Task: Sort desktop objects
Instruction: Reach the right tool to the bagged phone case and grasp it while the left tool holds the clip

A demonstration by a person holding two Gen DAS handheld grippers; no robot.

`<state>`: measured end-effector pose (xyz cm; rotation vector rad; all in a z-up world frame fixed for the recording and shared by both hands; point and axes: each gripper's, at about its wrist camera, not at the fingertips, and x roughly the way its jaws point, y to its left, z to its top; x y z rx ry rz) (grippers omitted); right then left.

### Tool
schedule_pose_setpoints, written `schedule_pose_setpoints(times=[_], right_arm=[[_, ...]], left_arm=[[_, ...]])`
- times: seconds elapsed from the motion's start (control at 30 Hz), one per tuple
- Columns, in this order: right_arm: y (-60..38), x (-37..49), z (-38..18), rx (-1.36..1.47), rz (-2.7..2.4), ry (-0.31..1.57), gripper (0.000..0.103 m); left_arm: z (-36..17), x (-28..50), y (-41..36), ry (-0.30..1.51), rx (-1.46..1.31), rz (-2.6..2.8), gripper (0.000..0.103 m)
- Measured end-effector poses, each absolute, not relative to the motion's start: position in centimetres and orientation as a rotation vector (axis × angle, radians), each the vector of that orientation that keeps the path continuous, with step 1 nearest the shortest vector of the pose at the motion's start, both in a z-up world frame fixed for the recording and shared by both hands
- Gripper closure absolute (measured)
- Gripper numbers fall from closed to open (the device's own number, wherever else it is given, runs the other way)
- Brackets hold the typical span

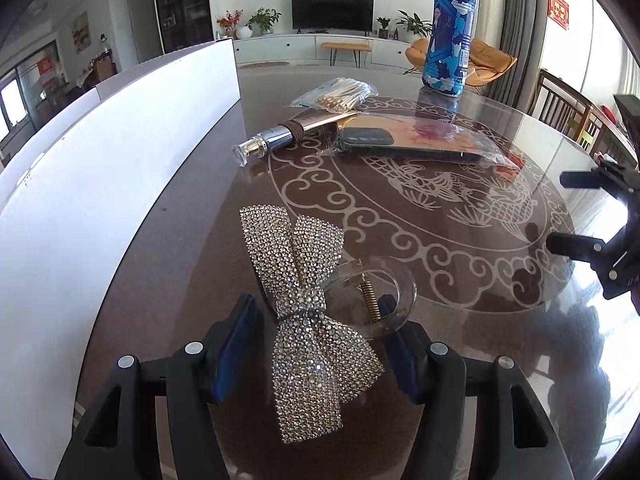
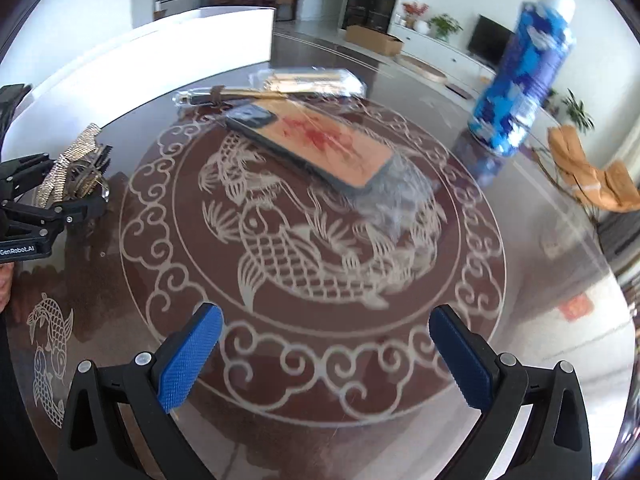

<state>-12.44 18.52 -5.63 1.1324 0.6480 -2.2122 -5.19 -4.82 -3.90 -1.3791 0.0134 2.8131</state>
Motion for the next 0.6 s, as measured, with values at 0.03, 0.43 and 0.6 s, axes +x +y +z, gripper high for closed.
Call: schedule_pose_setpoints(times=[0.03,0.43,0.6], right_arm=[[17.6,-13.6,-5.2,1.115,-2.153,0.707,0.000],[13.0,-31.9,-5.9,1.357,-2.229,0.206,0.000],[12.0,-33.3,-7.4,1.404,-2.178,0.162,0.000]], left_arm=[[-3.9,-5.2,-4.8,0.014,-1.379,2.814,0.041],[-4.0,-5.3,-4.8,0.016,-1.375,2.819,0.040],[-4.0,-5.4,-4.8,0.015,-1.374,2.819,0.039]])
